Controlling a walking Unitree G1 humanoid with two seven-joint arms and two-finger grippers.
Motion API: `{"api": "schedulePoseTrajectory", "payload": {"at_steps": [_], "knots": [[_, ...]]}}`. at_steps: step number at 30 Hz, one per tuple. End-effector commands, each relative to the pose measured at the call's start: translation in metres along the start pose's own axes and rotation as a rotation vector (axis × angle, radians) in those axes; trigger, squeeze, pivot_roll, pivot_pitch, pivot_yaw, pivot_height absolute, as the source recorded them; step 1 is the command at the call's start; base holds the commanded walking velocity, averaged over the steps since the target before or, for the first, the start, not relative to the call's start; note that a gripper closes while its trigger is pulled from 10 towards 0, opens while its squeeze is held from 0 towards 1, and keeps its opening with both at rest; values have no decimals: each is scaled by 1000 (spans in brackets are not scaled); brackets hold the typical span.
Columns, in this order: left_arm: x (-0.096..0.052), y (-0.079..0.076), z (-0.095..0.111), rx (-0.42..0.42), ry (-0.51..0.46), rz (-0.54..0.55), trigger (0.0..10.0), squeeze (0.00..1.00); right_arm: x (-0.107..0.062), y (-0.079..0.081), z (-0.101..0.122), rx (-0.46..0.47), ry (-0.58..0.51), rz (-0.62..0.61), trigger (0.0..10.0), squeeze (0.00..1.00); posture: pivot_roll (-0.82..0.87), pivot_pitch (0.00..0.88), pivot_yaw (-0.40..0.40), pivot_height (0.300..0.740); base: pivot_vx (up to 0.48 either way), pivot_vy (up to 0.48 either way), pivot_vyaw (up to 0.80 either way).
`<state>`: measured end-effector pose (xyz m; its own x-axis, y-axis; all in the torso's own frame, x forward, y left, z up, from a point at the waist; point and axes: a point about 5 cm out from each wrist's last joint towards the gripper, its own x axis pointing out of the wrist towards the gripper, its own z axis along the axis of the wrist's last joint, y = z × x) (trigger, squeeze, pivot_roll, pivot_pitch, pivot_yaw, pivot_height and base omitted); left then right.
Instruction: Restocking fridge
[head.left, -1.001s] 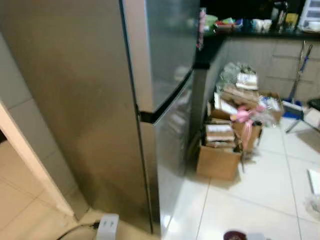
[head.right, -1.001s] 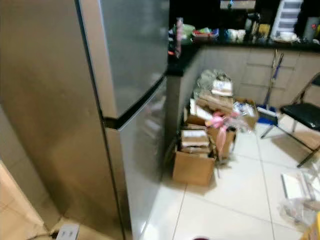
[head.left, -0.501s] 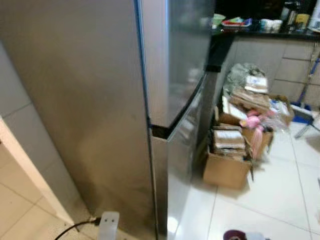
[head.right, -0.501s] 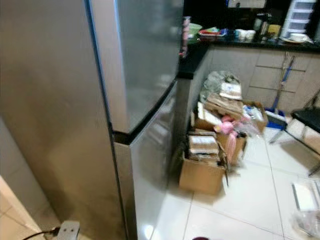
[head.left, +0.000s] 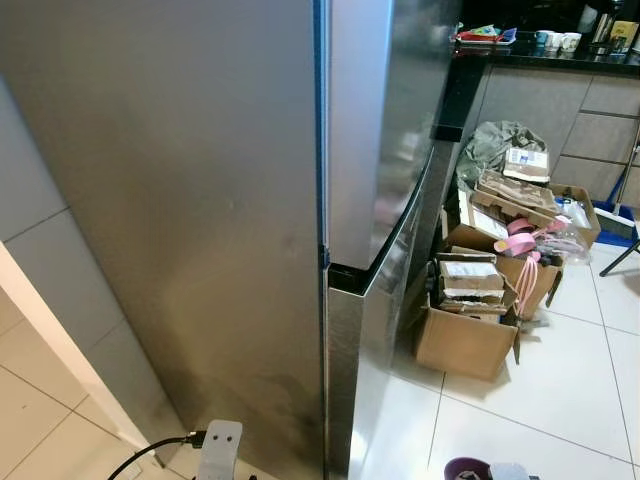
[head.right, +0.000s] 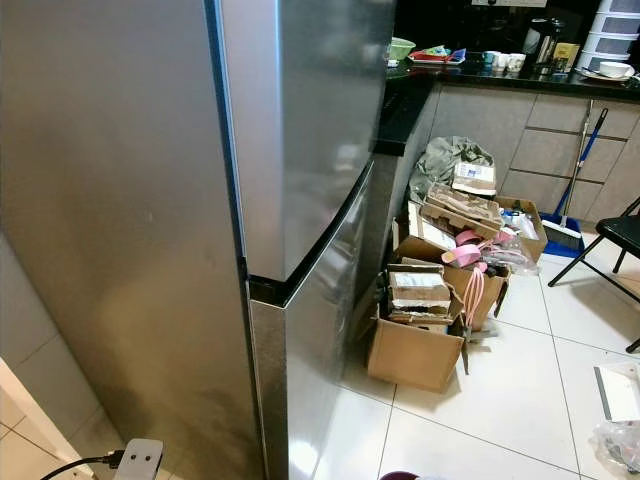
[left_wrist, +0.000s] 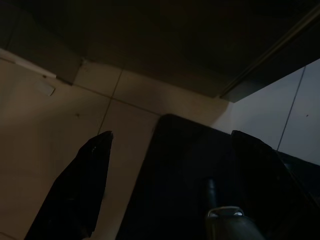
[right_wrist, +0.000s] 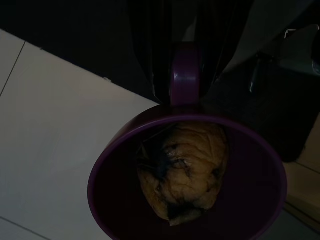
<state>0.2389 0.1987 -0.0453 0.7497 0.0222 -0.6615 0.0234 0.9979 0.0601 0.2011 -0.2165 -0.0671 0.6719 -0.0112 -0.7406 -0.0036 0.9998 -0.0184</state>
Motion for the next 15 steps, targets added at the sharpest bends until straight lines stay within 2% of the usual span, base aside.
{"api": "schedulePoseTrajectory", "payload": {"at_steps": [1, 9, 10, 15], "knots": [[0, 0, -1, 17, 0, -10, 10000, 0, -1, -1, -5, 14, 10, -9, 10000, 0, -81, 93, 8, 734, 0, 0, 0], [0, -2, -3, 29, 18, -19, 10000, 0, -4, -5, -11, 11, 19, -15, 10000, 0, -97, 94, 3, 734, 0, -480, 0], [-1, 3, -3, 0, 16, 8, 10000, 0, -5, -8, -11, 8, 19, -17, 10000, 0, -102, 94, 0, 734, 0, 0, 0], [-1, 9, -1, -8, 5, 43, 10000, 0, -6, -12, -11, 2, 18, -19, 10000, 0, -106, 97, -8, 734, 0, 0, 0]]}}
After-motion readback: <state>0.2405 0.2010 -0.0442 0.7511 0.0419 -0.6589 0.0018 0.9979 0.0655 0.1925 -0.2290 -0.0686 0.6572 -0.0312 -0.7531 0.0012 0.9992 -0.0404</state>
